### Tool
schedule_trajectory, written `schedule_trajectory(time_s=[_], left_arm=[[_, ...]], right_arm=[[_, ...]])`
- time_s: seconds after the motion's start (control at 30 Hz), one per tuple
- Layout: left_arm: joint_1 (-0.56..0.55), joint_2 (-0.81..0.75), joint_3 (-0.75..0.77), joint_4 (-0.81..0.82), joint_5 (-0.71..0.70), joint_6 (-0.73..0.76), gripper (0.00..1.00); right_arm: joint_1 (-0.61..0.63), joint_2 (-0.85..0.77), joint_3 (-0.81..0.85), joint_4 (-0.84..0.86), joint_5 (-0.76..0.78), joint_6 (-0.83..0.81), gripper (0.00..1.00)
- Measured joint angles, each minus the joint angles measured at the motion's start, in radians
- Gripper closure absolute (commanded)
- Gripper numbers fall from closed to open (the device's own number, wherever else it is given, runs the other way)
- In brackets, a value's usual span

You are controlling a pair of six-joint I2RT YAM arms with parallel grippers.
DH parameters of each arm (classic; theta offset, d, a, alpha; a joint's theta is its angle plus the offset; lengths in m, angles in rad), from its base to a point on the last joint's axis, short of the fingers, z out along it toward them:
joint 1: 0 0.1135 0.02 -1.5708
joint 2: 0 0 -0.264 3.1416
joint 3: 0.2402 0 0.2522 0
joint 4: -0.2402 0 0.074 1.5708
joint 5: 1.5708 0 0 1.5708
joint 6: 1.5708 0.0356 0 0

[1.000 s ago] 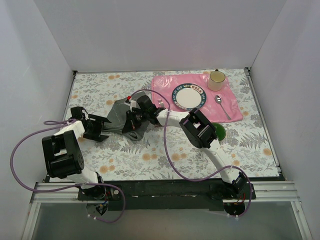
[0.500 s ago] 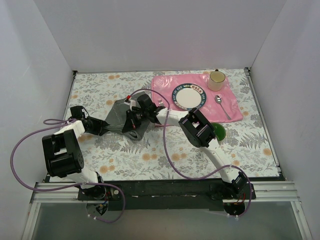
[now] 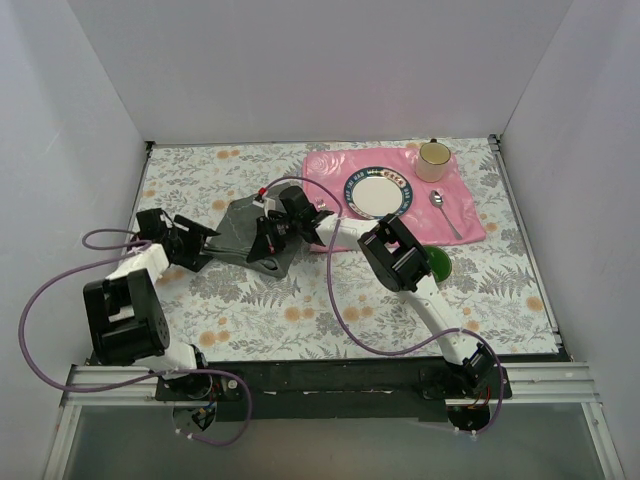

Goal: Fold the napkin, place the utensils inside, and roll it up
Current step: Roll the napkin with the utensil

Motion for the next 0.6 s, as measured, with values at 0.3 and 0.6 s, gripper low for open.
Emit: schedule_trajectory(time_s=[0.3, 0.6], left_arm=[[-0.044, -0.273, -0.168, 0.097, 0.042, 0.023, 0.80], [-0.064, -0.156, -0.216, 0.225, 0.114, -0.021, 0.99]], right_arm=[[-0.017, 0.018, 0.000, 0.034, -0.011, 0.041, 0.99], [-0.018, 0.019, 0.002, 0.033, -0.012, 0.040, 0.99]])
